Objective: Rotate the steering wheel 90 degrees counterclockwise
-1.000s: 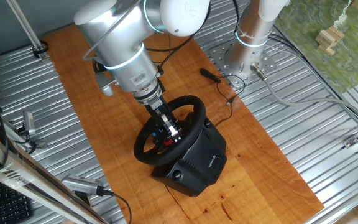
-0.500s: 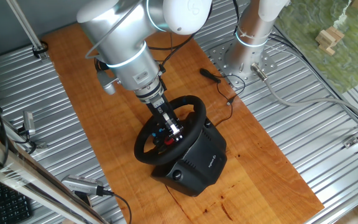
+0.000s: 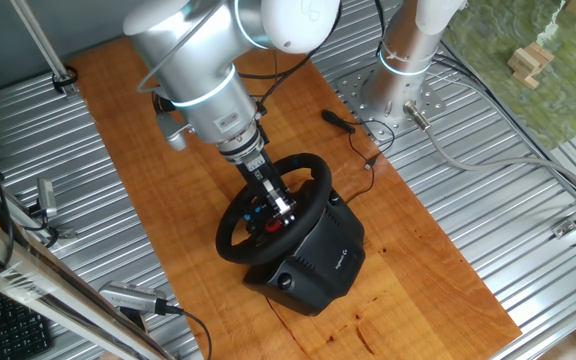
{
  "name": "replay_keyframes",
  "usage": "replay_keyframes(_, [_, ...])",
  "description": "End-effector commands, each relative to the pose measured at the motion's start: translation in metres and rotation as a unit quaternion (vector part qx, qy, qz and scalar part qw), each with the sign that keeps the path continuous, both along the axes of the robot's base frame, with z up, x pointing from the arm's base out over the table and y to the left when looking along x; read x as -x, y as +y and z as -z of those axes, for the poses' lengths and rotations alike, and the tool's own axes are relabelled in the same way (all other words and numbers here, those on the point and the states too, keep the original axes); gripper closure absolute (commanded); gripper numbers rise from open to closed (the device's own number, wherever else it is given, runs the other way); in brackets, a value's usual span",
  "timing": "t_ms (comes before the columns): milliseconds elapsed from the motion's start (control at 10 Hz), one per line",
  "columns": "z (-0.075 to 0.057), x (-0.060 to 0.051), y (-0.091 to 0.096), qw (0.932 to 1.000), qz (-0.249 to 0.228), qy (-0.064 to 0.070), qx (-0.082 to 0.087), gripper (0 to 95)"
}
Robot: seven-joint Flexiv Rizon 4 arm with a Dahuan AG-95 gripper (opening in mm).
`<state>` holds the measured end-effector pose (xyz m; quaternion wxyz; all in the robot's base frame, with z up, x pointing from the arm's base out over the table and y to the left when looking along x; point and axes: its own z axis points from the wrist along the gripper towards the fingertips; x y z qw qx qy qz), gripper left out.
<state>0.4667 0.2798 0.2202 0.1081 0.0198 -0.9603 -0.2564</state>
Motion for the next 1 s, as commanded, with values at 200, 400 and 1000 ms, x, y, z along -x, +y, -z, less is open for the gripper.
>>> replay_keyframes(200, [-0.0012,0.0016,-0.001,1.0,-0.004,0.0,-0.003,95.0])
replay_keyframes(400, [-0.0016,0.0028,-0.001,0.9998,-0.016,0.001,-0.012,95.0])
replay_keyframes(1000, [-0.0026,0.0092,-0.0013,0.999,-0.039,0.002,-0.023,95.0])
